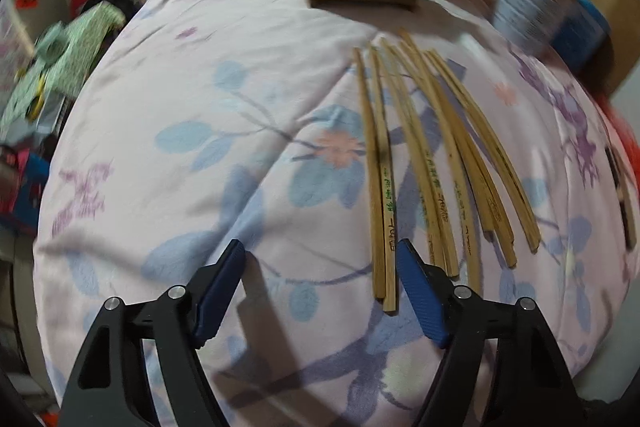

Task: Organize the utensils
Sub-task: 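Move the left tool toward the bamboo chopsticks while the right tool approaches them too, then close the left tool on one chopstick while the right tool grasps another chopstick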

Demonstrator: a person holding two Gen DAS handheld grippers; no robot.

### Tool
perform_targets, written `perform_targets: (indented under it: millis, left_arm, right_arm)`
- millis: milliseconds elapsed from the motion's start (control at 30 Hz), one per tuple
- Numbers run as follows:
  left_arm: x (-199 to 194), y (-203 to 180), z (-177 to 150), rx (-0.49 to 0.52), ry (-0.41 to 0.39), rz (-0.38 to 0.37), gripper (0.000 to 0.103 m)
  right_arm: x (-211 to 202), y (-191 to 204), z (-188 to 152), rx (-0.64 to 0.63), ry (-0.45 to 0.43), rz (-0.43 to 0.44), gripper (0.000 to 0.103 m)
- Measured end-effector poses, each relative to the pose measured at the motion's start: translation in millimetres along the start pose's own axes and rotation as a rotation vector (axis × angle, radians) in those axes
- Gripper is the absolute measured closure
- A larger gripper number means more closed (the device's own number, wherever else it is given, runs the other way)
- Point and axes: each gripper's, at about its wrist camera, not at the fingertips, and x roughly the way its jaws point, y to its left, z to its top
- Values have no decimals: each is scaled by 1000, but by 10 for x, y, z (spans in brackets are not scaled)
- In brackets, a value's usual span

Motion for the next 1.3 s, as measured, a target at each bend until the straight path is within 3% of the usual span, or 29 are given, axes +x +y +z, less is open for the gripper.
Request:
perform_targets:
  millis: [300, 433, 700, 867, 967, 1133, 1200, 1300]
  left_arm:
    - [-100, 173, -135, -117, 12, 31, 27]
    - [-108, 170, -154, -73, 21, 18, 27]
    - [20, -178, -145, 126, 9, 27, 20]
    - [57, -257, -107, 145, -10, 18, 19]
    - [30, -204, -102, 131, -28, 29, 33]
    - [-49, -61, -106, 93, -33, 35, 90]
    - [-69, 7, -116, 67, -27, 27, 95]
    - [-96, 81, -161, 37, -22, 40, 95]
  right_arm:
    - [282, 91, 158, -68, 51, 89, 11]
    - [266, 60, 130, -41, 48, 77, 11]
    - [171, -84, 13, 27, 46, 21, 11]
    - [136, -134, -28, 47, 43, 3, 11]
    - [140, -122, -20, 42, 39, 10, 12]
    - [217, -41, 16, 13, 53, 69, 22]
    - [275, -1, 40, -7, 64, 101, 27]
    - [356, 61, 54, -62, 69, 127, 30]
